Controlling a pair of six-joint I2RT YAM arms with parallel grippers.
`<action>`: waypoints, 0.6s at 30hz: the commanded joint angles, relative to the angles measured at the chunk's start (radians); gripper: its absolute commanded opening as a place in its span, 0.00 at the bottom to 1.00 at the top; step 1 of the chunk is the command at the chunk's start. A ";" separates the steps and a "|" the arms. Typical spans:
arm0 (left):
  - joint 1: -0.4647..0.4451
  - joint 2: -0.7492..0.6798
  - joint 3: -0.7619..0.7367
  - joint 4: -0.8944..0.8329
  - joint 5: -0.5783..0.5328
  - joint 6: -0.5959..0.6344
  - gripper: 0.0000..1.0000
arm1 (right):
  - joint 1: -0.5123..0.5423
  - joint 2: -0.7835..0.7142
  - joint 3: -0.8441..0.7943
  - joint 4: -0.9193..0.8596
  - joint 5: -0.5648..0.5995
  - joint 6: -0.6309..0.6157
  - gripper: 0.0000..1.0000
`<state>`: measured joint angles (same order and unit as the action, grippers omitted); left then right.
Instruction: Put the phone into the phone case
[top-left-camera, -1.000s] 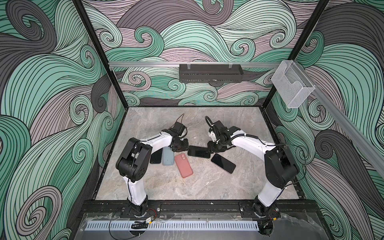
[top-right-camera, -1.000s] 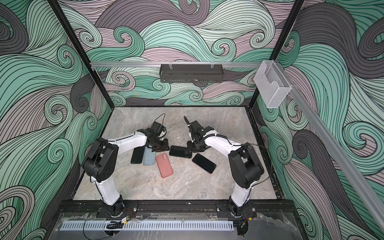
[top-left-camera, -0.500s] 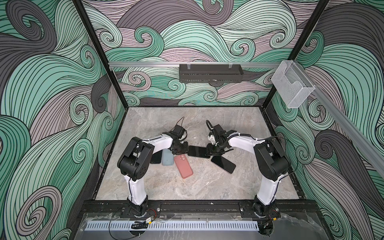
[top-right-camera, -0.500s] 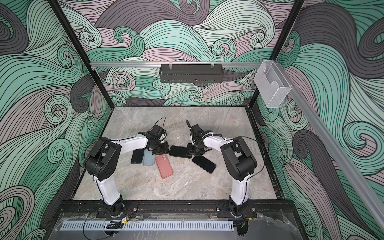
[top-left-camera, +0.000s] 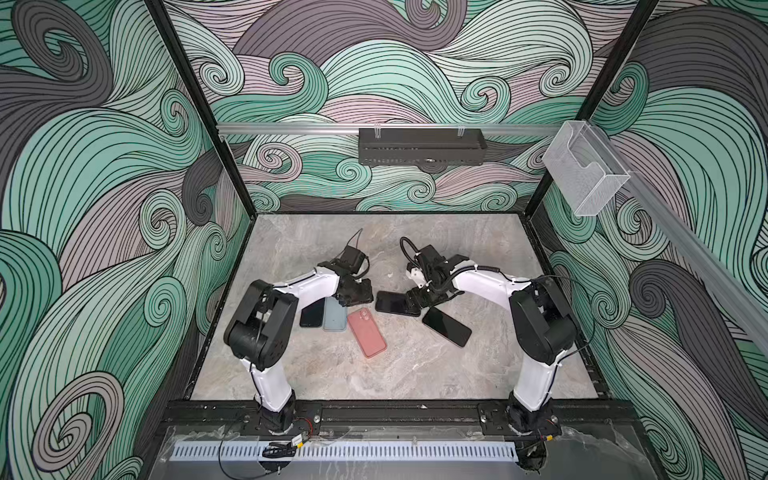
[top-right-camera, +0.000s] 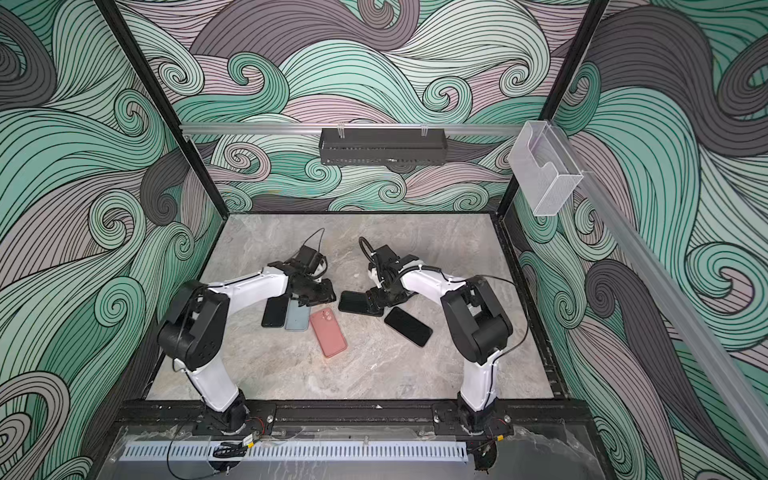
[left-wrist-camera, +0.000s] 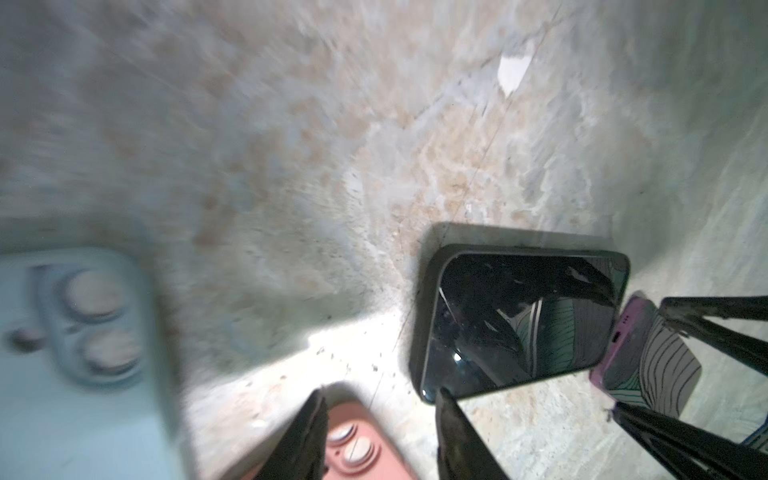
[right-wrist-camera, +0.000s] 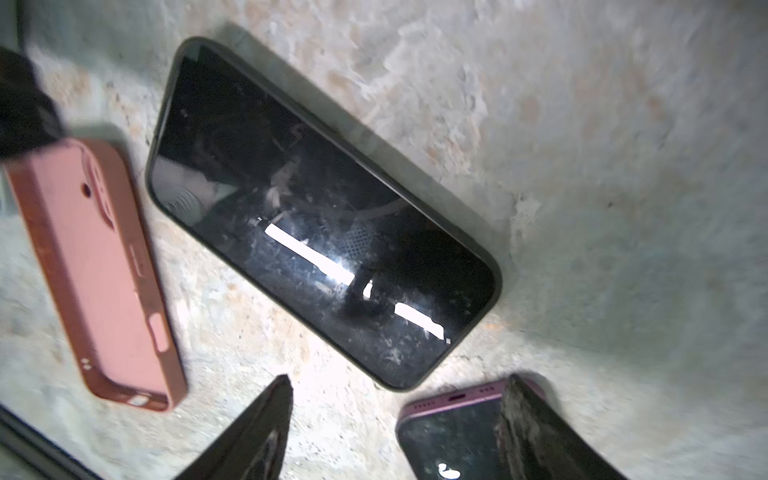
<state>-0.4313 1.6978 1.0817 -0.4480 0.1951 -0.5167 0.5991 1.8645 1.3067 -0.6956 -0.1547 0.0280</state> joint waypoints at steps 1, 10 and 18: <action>0.036 -0.130 -0.003 -0.078 -0.085 -0.005 0.55 | 0.036 0.017 0.073 -0.157 0.173 -0.262 0.86; 0.088 -0.385 -0.102 -0.175 -0.183 -0.027 0.67 | 0.065 0.117 0.192 -0.103 0.013 -0.518 0.99; 0.104 -0.619 -0.278 -0.170 -0.263 -0.047 0.71 | 0.087 0.236 0.274 -0.097 0.020 -0.612 0.99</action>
<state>-0.3351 1.1324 0.8249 -0.5896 -0.0109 -0.5491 0.6773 2.0785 1.5604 -0.7795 -0.1074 -0.4992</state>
